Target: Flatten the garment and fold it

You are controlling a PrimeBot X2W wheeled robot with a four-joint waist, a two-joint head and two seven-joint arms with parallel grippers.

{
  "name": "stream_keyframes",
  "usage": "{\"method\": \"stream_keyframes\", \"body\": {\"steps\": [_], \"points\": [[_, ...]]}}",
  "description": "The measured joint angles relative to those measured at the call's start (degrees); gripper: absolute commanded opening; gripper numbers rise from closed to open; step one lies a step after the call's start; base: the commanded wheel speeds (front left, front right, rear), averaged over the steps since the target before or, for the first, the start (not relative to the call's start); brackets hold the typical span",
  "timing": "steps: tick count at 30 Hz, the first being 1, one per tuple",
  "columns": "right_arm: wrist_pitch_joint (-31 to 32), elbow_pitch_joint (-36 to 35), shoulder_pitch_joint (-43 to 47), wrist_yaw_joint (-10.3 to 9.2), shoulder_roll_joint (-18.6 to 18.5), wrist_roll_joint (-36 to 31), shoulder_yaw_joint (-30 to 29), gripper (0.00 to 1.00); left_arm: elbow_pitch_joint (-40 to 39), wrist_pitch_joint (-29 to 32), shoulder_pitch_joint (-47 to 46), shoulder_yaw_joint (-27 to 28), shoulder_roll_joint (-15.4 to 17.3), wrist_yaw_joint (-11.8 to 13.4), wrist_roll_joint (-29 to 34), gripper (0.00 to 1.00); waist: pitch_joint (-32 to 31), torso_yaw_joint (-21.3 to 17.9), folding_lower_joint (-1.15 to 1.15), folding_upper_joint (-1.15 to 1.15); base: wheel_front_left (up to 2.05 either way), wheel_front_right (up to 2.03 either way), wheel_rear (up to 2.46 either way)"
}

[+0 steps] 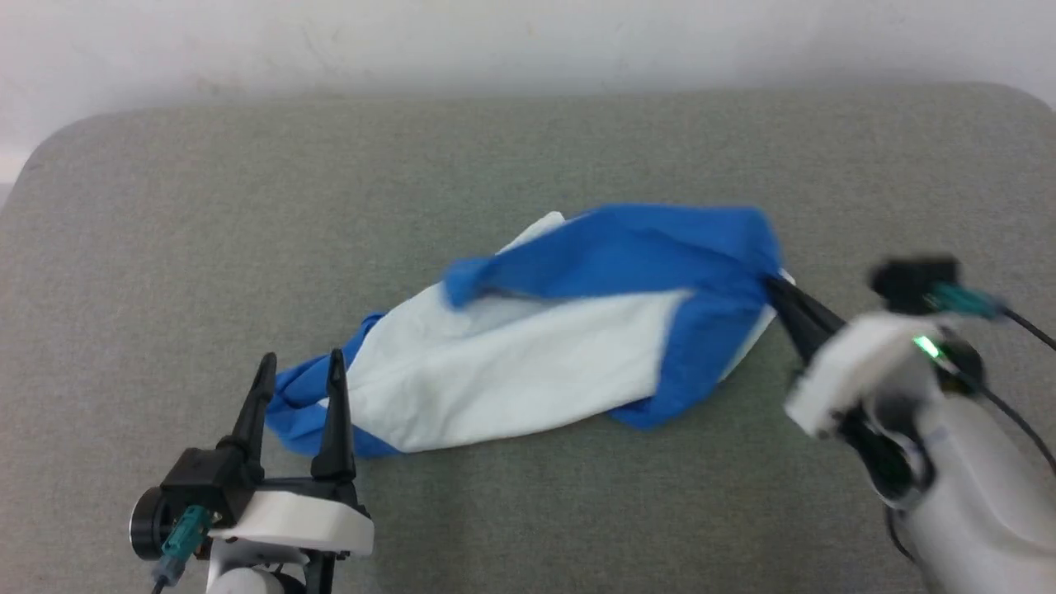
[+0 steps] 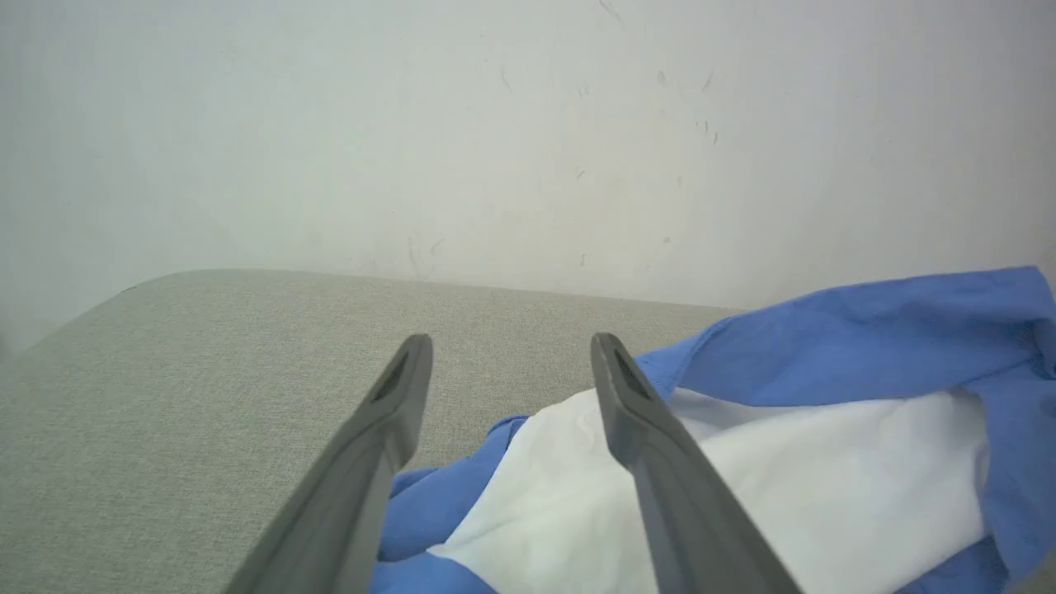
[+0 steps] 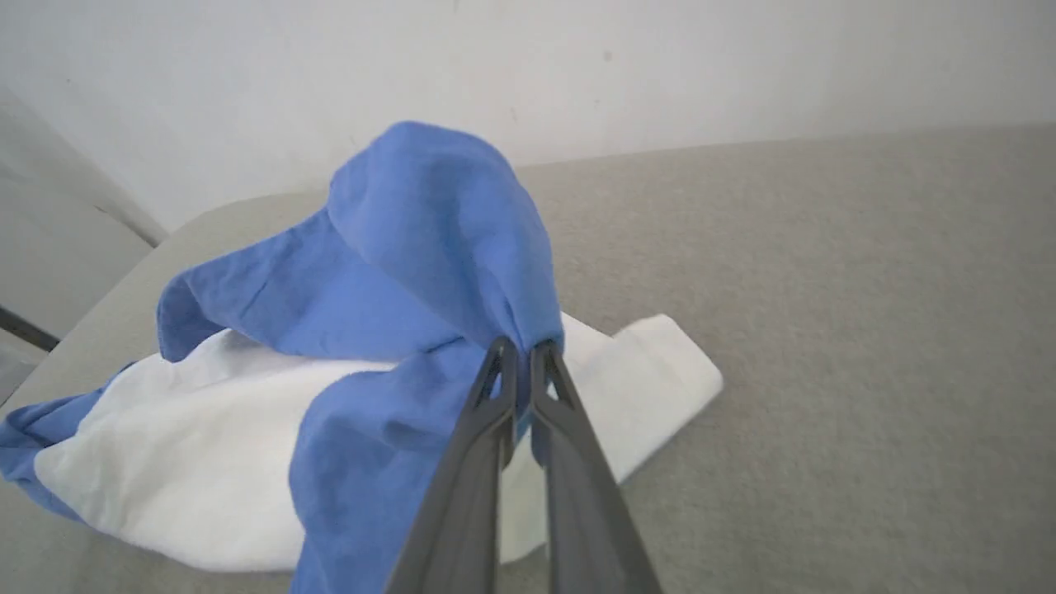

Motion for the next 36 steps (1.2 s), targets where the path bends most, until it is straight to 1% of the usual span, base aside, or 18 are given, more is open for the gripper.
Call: {"method": "stream_keyframes", "body": {"steps": [5,6,8,10,11,12,13,16,19,20,22,24,26,29,32,36], "points": [[-0.3,5.83,10.14,0.0,-0.12,-0.82,-14.07,0.0,0.33,0.0,0.08,-0.47,-0.05,0.08,-0.22,1.0,-0.21,-0.72,0.0,0.0,0.0,0.0,0.0],[-0.29,6.88,13.9,0.0,0.44,-1.96,-18.61,0.0,0.36,0.0,0.29,-0.47,-0.07,0.09,-0.22,1.0,-0.16,-0.97,-0.01,0.0,0.0,0.0,0.0],[0.14,7.0,17.05,0.0,1.45,-3.69,-21.85,0.0,0.38,0.0,0.48,-0.31,-0.07,0.25,-0.22,1.0,-0.06,-1.35,-0.01,0.0,0.0,0.0,0.0],[0.89,5.95,19.28,0.0,2.88,-5.5,-23.58,0.0,0.37,0.0,0.56,-0.07,-0.08,0.52,-0.22,1.0,0.14,-1.87,-0.01,0.0,0.0,0.0,0.0],[0.94,4.72,20.06,0.0,3.68,-6.61,-24.02,0.09,0.34,0.0,0.55,-0.02,-0.07,0.52,-0.21,1.0,0.26,-2.14,-0.01,0.0,0.0,0.0,0.0],[0.94,3.2,20.59,-0.01,4.36,-7.43,-24.35,0.6,0.35,0.0,0.55,-0.05,-0.08,0.52,-0.21,1.0,0.41,-2.4,-0.01,0.0,0.0,0.0,0.0],[0.83,1.43,20.92,-0.01,4.77,-8.26,-24.49,1.0,0.37,0.0,0.54,-0.08,-0.09,0.52,-0.21,1.0,0.54,-2.62,-0.01,0.0,0.0,0.0,0.0],[-0.49,-5.38,21.14,0.0,5.24,-10.03,-25.29,1.0,0.41,0.0,0.49,-0.13,-0.1,0.52,-0.2,1.0,0.83,-3.16,0.0,0.0,0.0,0.0,0.0],[0.32,-12.0,20.9,0.0,5.17,-11.57,-25.02,1.0,0.42,0.0,0.46,-0.27,-0.11,0.54,-0.2,1.0,0.83,-3.34,-0.01,0.0,0.0,0.0,0.0],[0.32,-12.0,20.9,0.0,5.17,-11.57,-25.02,1.0,0.42,0.0,0.46,-0.27,-0.11,0.54,-0.2,1.0,0.83,-3.34,-0.01,0.0,0.0,0.0,0.0],[3.03,-14.61,19.98,0.0,4.87,-12.49,-24.01,1.0,0.4,0.0,0.43,-0.38,-0.11,0.56,-0.2,1.0,0.89,-3.27,-0.01,0.0,0.0,0.0,0.0],[6.79,-15.38,18.14,0.0,3.77,-12.98,-22.17,1.0,0.36,0.0,0.29,-0.63,-0.11,0.58,-0.2,1.0,1.01,-3.08,-0.01,0.0,0.0,0.0,0.0],[11.55,-14.45,15.41,0.0,2.01,-12.94,-19.78,1.0,0.24,0.0,-0.1,-1.03,-0.11,0.59,-0.2,1.0,1.33,-2.8,-0.01,0.0,0.0,0.0,0.0],[17.56,-10.56,10.58,0.0,-1.56,-12.02,-16.56,1.0,0.11,0.0,-1.06,-1.79,-0.12,0.59,-0.21,1.0,2.13,-2.1,0.0,0.0,0.0,0.0,0.0],[21.97,-6.35,5.83,-0.01,-5.03,-9.89,-13.07,1.0,-0.12,0.0,-2.46,-2.59,-0.13,0.59,-0.23,1.0,3.26,-1.15,0.0,0.0,0.0,0.0,0.0],[26.13,-2.1,1.13,0.0,-8.01,-6.98,-8.29,1.0,-0.4,0.0,-3.82,-3.23,-0.13,1.07,-0.8,1.0,5.08,0.12,0.0,0.0,0.0,0.0,0.0]]}}
